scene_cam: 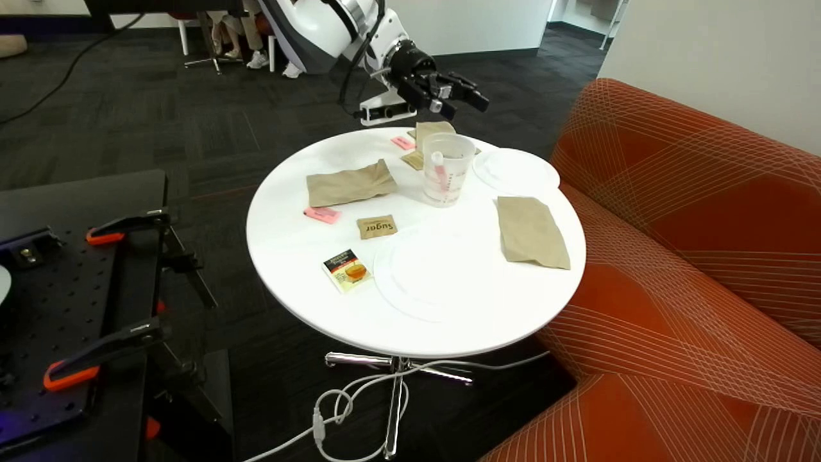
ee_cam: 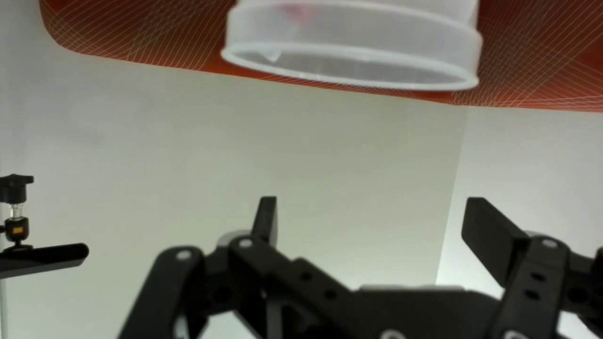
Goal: Put the marker in the cup
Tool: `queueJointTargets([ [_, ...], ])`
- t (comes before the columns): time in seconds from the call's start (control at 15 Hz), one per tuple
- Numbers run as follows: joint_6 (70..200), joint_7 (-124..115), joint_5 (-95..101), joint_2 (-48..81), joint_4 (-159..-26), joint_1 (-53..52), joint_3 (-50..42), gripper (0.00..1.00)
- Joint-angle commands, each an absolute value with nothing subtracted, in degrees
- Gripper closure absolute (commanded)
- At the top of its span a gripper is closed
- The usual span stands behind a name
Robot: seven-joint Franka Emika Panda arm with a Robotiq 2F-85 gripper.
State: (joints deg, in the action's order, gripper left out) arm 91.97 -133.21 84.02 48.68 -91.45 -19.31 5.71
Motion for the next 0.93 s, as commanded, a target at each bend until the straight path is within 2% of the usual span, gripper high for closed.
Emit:
queueJointTargets([
  [0.0, 87.9, -135.1, 83.0, 43.0, -96.1, -19.7, 7.0, 0.0],
  [0.67, 83.2, -135.4, 83.2, 32.7, -104.1, -19.1, 10.3, 0.0],
  [0.73, 83.2, -133.3, 84.1, 36.3, -100.2, -19.3, 9.9, 0.0],
  [0.87, 83.2, -133.3, 84.1, 35.2, -101.3, -19.3, 10.2, 0.0],
])
